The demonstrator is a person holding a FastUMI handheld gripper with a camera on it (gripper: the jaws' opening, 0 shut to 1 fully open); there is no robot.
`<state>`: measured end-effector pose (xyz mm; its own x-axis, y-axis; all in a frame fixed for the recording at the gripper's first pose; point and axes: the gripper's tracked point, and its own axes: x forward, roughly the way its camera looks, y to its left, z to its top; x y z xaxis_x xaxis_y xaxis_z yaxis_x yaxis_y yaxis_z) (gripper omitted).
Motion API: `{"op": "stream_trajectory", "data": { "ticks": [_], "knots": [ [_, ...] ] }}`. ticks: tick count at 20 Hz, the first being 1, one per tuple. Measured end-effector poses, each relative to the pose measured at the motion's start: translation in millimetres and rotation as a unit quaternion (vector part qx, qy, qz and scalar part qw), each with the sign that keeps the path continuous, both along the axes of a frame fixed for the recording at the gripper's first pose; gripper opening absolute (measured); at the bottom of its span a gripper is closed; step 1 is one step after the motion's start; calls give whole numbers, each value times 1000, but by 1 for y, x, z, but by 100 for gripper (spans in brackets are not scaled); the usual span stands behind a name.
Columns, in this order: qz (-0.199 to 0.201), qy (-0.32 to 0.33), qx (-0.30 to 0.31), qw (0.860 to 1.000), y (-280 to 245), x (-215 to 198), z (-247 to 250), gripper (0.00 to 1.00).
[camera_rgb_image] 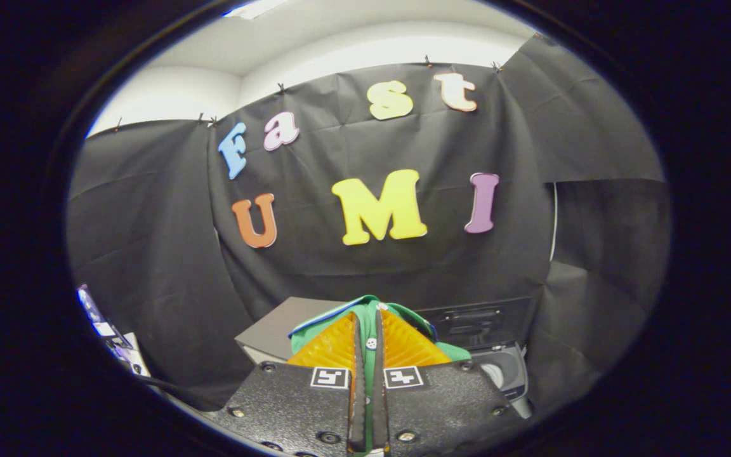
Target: Put the clothes into the washing machine and then close the washing machine lid.
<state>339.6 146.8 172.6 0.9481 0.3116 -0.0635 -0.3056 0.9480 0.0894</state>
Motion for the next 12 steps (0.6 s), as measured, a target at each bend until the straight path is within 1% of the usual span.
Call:
{"op": "stream_trajectory", "data": {
  "ticks": [5, 9, 12],
  "knots": [
    [-30, -11, -8, 999, -57, 18, 10, 7],
    [-22, 5, -17, 1000, -82, 57, -7, 7],
    [-10, 24, -32, 999, -97, 97, -31, 8]
  ]
}}
